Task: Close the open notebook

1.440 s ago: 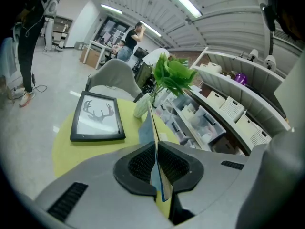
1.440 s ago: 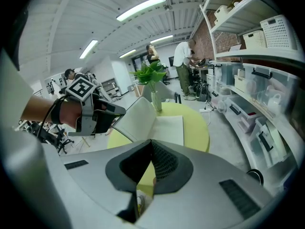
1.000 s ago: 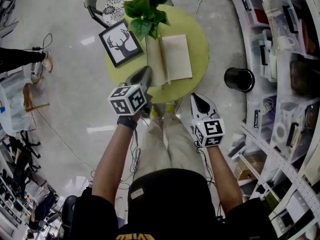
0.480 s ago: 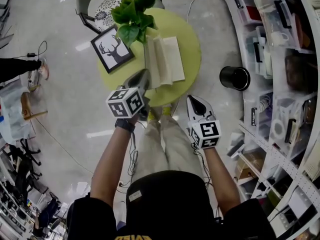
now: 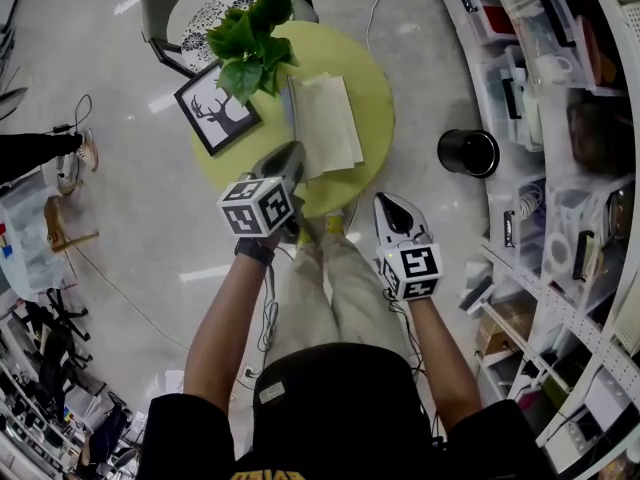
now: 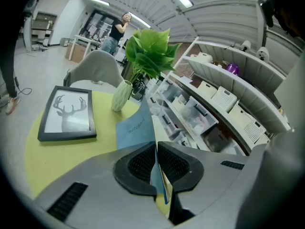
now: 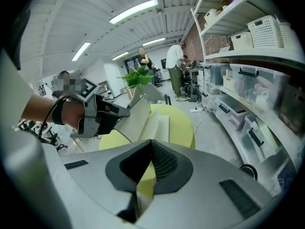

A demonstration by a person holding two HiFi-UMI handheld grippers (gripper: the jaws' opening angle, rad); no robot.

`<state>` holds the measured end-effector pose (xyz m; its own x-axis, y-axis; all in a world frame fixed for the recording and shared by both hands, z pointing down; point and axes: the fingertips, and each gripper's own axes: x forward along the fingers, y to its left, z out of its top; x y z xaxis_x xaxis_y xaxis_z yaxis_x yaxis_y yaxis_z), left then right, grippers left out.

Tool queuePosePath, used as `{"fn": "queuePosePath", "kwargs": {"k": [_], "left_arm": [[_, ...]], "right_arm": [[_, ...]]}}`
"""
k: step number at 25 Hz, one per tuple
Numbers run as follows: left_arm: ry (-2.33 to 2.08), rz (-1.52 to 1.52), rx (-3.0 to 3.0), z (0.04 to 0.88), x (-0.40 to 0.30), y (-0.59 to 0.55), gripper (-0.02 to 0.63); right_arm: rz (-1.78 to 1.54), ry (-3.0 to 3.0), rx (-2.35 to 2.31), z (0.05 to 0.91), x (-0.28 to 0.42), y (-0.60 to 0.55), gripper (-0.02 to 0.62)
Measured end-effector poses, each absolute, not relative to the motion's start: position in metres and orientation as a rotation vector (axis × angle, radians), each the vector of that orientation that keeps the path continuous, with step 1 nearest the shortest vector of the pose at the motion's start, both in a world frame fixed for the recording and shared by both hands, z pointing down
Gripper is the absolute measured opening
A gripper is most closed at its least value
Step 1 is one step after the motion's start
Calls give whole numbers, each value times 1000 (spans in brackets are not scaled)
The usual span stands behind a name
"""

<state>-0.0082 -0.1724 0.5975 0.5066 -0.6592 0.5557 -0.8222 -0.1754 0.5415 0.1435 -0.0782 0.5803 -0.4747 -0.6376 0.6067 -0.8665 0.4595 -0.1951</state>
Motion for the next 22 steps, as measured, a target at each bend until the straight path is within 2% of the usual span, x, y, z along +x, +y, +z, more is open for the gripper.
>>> {"fn": "queuePosePath", "kwargs": {"k": [22], "left_arm": [[-1095,345,1957,629,51,-187,37]], "right_arm": [[783,-2193,1379,591,178,-78,2]]}}
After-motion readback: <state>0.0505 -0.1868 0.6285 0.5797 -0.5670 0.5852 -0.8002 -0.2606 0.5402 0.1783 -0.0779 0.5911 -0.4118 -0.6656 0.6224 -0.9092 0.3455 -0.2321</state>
